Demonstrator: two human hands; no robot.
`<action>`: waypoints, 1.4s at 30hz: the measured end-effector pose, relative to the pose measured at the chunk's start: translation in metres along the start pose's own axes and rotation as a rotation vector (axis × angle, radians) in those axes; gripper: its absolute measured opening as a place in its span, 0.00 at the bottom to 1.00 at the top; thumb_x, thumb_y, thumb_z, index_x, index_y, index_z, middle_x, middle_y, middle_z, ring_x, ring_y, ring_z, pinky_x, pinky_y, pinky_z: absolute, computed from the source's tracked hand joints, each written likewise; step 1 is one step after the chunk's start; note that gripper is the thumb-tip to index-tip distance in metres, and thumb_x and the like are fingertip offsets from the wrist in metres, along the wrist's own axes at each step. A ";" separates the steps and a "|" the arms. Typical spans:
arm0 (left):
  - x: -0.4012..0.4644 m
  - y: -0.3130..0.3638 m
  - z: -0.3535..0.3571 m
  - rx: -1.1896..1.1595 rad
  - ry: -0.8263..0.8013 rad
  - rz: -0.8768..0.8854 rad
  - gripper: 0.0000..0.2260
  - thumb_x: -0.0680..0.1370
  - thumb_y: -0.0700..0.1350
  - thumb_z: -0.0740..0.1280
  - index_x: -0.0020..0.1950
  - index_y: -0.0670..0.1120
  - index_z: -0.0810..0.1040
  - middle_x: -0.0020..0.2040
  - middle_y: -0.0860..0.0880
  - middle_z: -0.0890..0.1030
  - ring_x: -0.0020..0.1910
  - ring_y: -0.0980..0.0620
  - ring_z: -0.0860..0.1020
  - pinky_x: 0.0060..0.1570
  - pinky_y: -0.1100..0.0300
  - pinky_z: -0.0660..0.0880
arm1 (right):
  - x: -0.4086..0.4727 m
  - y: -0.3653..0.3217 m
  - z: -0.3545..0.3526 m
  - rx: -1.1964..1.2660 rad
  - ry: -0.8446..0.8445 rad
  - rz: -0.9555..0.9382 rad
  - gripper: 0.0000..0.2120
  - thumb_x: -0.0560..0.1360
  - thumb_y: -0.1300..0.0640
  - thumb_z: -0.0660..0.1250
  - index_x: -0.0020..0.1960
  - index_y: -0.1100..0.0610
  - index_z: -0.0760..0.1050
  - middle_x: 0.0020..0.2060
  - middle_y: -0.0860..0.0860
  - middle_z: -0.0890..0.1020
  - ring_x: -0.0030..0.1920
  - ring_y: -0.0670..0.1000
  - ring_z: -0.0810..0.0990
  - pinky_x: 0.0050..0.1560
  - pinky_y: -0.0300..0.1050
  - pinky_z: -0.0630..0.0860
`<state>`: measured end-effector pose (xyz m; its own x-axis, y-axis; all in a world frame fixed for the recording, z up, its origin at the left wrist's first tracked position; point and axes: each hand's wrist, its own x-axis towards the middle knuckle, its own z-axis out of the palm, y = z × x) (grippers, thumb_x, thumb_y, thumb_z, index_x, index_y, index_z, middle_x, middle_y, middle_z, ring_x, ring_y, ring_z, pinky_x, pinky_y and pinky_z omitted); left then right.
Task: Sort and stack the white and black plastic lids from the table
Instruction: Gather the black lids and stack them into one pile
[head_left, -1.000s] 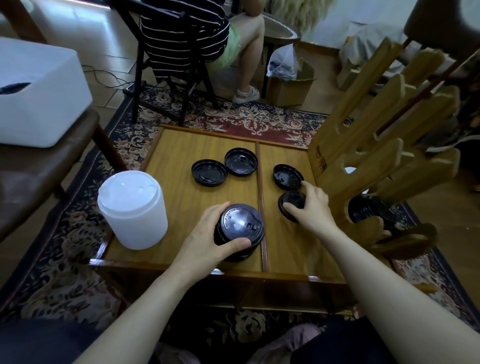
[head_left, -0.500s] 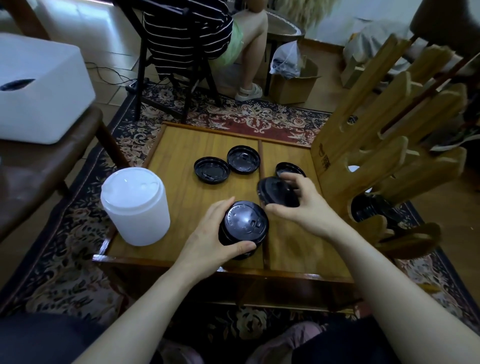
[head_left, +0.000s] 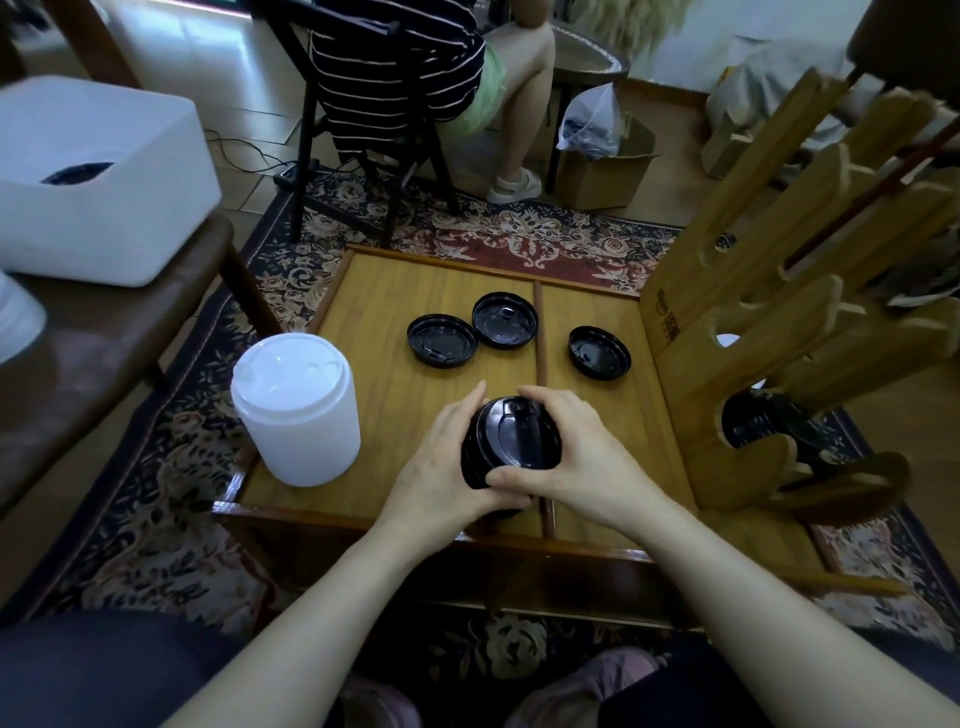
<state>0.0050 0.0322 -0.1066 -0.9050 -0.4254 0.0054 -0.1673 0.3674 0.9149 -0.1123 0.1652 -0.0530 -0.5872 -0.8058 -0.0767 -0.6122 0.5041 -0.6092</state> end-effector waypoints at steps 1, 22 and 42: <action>0.000 -0.001 0.000 -0.006 0.003 0.001 0.52 0.64 0.52 0.83 0.81 0.55 0.56 0.73 0.60 0.65 0.72 0.60 0.66 0.68 0.58 0.67 | 0.000 -0.003 0.003 -0.066 0.034 -0.003 0.44 0.65 0.33 0.73 0.75 0.48 0.62 0.64 0.43 0.70 0.64 0.44 0.67 0.64 0.48 0.71; -0.001 -0.009 -0.001 -0.071 -0.058 0.067 0.39 0.68 0.63 0.74 0.76 0.64 0.62 0.73 0.68 0.62 0.72 0.66 0.64 0.71 0.58 0.67 | 0.006 0.005 -0.001 0.357 -0.205 0.082 0.31 0.76 0.52 0.70 0.75 0.49 0.61 0.63 0.39 0.72 0.59 0.34 0.73 0.59 0.29 0.71; 0.003 -0.015 -0.003 -0.019 -0.069 0.045 0.38 0.70 0.58 0.77 0.76 0.64 0.63 0.72 0.70 0.61 0.73 0.66 0.62 0.72 0.59 0.63 | 0.075 0.119 -0.022 -0.586 0.286 0.129 0.09 0.78 0.55 0.67 0.57 0.55 0.78 0.57 0.53 0.79 0.65 0.55 0.71 0.62 0.52 0.68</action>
<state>0.0058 0.0226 -0.1186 -0.9362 -0.3509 0.0196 -0.1189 0.3689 0.9218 -0.2410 0.1715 -0.1146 -0.7433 -0.6539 0.1413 -0.6665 0.7419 -0.0727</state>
